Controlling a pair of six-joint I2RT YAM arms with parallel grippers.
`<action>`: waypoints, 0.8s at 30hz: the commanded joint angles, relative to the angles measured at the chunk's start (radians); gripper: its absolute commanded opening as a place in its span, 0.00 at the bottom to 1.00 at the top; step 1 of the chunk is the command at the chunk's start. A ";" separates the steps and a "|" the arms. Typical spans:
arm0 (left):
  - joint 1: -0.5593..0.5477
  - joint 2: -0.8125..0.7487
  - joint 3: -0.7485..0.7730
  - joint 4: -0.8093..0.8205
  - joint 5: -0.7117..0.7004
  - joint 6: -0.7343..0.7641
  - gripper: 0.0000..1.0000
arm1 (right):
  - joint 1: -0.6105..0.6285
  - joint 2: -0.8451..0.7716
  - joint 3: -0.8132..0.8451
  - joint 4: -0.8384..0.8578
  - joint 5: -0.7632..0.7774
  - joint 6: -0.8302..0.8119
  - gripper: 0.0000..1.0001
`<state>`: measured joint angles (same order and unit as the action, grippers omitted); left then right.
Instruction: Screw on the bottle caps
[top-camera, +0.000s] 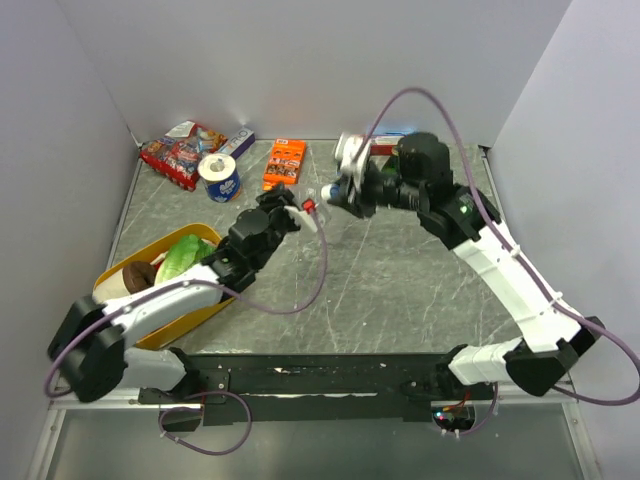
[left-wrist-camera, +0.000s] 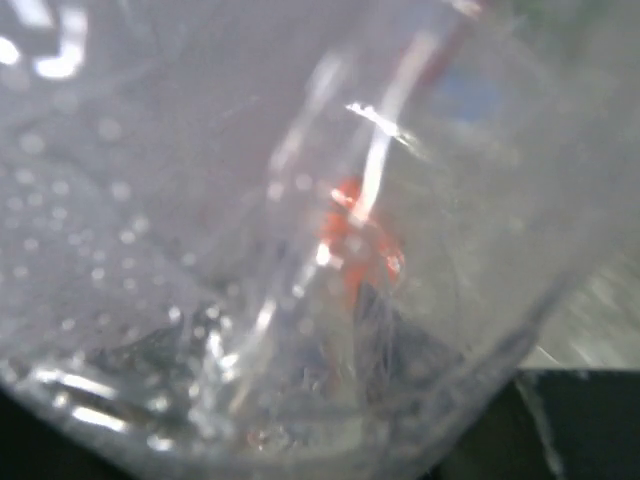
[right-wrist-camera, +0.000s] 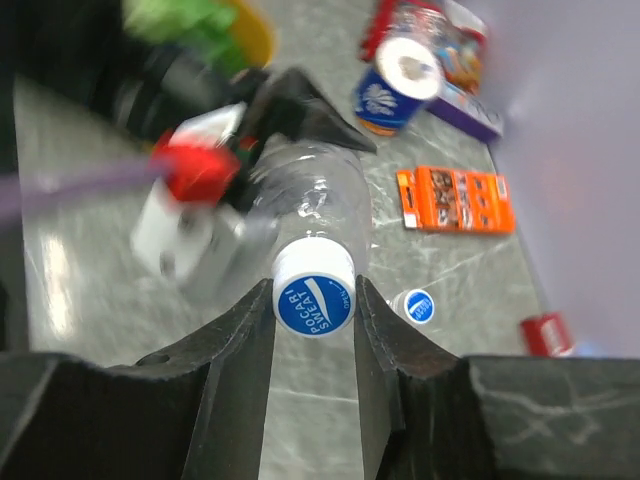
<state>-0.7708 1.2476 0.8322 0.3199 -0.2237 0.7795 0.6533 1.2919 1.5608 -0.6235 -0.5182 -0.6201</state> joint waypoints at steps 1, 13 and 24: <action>-0.073 0.149 0.019 0.547 -0.351 0.211 0.01 | 0.020 0.105 0.125 0.188 -0.016 0.570 0.00; -0.096 0.279 0.156 0.423 -0.411 0.069 0.01 | -0.018 0.264 0.369 0.124 0.115 0.896 0.00; 0.034 0.092 0.120 -0.285 0.099 -0.105 0.01 | -0.198 0.136 0.386 0.104 -0.360 0.534 0.64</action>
<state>-0.7986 1.4326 0.9524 0.4324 -0.5182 0.7090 0.4984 1.5238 1.8935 -0.5648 -0.5602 0.1215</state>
